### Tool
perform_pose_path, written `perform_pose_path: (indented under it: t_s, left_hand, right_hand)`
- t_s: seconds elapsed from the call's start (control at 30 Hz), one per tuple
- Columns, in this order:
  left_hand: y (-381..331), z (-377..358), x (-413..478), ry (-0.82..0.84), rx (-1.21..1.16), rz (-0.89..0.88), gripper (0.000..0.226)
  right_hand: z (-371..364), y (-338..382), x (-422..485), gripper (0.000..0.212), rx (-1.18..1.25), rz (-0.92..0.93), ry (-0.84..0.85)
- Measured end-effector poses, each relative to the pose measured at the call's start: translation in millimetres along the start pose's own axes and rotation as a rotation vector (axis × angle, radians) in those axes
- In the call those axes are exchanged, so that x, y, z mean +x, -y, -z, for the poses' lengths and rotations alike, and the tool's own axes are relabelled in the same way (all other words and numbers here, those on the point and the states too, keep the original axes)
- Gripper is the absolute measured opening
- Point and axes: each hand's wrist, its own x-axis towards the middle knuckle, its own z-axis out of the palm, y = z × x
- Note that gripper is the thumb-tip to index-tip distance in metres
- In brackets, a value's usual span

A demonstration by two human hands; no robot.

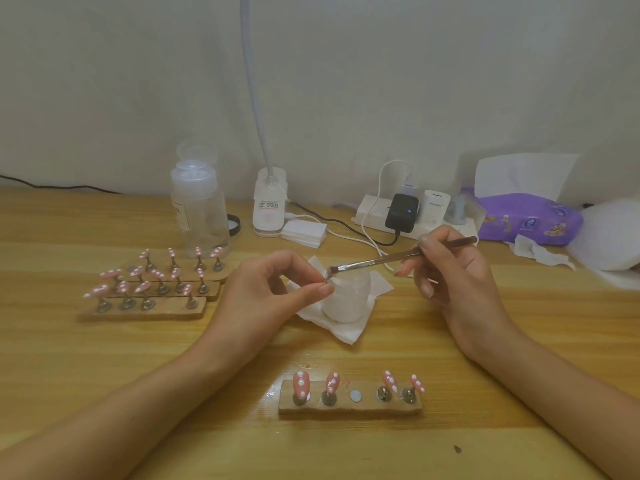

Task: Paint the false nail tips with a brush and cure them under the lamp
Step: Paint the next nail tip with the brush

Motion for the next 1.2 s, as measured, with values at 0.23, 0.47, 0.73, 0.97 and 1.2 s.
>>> perform_pose_path:
  t_s: [0.23, 0.47, 0.73, 0.97, 1.2]
  left_hand:
    - [-1.1, -0.1, 0.4, 0.001, 0.011, 0.004, 0.025]
    - [1.9, 0.1, 1.4, 0.01, -0.009, 0.002, 0.018]
    - [1.5, 0.3, 1.4, 0.016, 0.013, -0.017, 0.02]
    - [1.2, 0.0, 1.3, 0.009, 0.012, -0.01, 0.022]
    - [2.1, 0.3, 1.5, 0.015, 0.018, -0.013, 0.019]
  right_hand:
    - [2.0, -1.2, 0.5, 0.018, -0.009, -0.004, -0.012]
    - [3.6, -2.5, 1.2, 0.018, -0.002, 0.018, -0.037]
    - [3.6, -3.4, 1.4, 0.018, -0.02, 0.014, -0.035]
    - [3.6, -2.9, 1.3, 0.018, -0.023, 0.01, -0.027]
    - [2.6, -2.2, 1.2, 0.021, -0.023, -0.001, -0.023]
